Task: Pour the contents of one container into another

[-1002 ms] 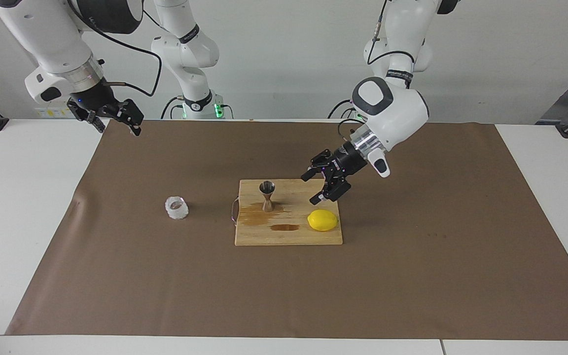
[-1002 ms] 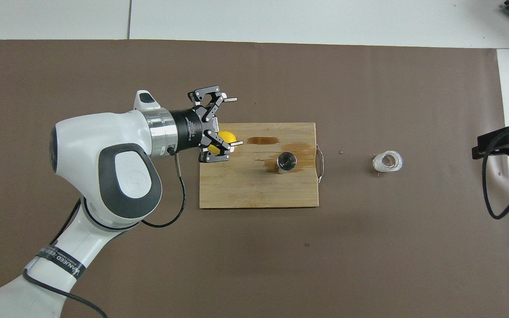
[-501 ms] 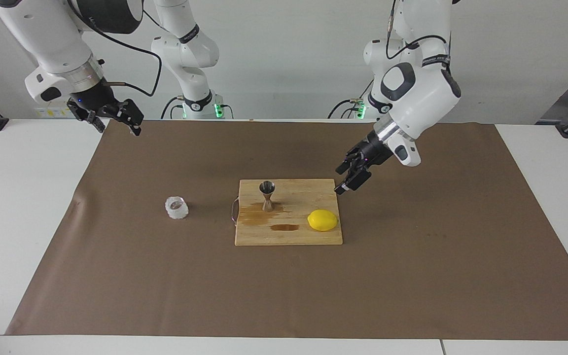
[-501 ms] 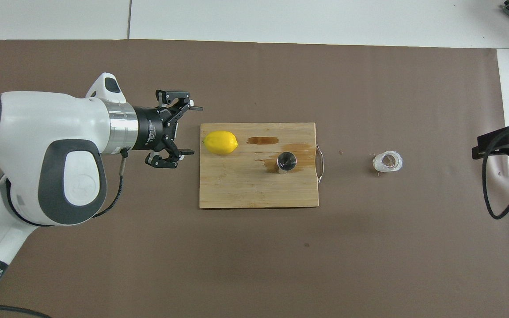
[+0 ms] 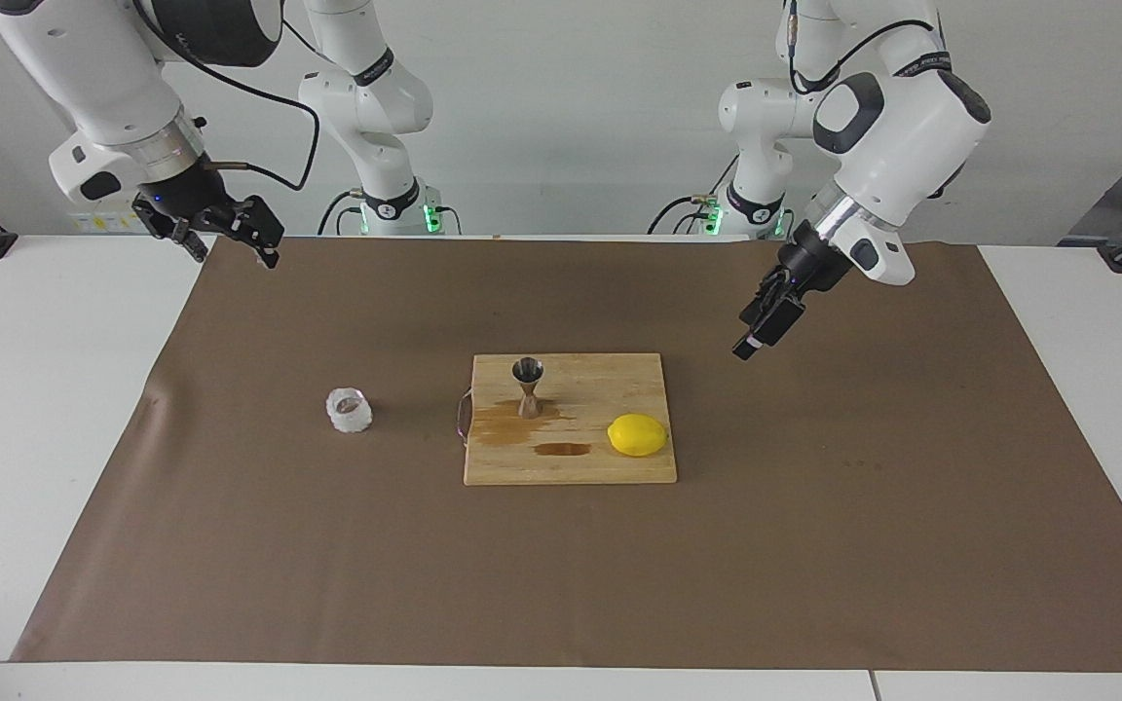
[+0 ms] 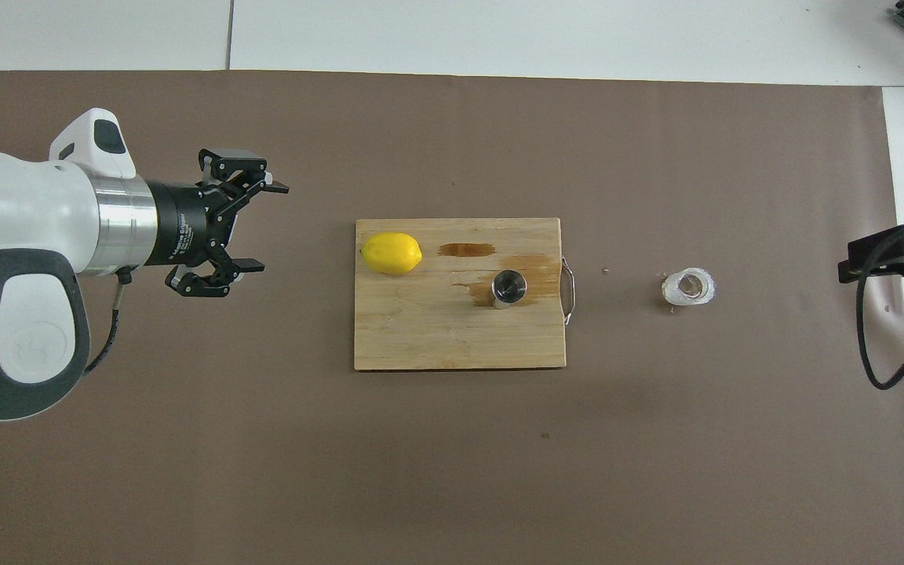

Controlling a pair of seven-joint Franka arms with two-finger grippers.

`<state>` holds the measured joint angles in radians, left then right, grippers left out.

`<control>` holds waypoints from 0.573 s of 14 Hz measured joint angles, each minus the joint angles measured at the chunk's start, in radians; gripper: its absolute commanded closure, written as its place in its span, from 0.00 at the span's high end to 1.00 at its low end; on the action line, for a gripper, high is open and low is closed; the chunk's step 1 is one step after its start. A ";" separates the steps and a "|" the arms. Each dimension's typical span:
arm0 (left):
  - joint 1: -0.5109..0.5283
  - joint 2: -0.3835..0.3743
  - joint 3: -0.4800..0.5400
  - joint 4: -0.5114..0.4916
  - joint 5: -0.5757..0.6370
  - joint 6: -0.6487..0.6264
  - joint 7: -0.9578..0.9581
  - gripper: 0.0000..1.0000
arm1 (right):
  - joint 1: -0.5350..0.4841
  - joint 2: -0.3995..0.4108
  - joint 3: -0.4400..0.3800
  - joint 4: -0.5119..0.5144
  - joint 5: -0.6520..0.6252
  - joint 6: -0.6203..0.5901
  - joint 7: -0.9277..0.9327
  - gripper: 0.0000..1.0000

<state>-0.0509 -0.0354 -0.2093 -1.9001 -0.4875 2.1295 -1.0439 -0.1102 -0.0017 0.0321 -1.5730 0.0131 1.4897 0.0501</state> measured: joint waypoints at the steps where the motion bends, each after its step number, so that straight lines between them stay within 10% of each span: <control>1: 0.013 -0.005 0.001 0.001 0.024 -0.019 0.055 1.00 | 0.000 0.000 0.000 0.000 0.000 0.000 0.000 1.00; 8: 0.043 -0.016 0.003 0.002 0.209 -0.093 0.303 1.00 | 0.000 0.000 0.000 0.000 0.000 0.000 0.000 1.00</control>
<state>-0.0075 -0.0515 -0.2060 -1.8980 -0.2784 2.0364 -0.7404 -0.1102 -0.0017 0.0321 -1.5730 0.0131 1.4897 0.0501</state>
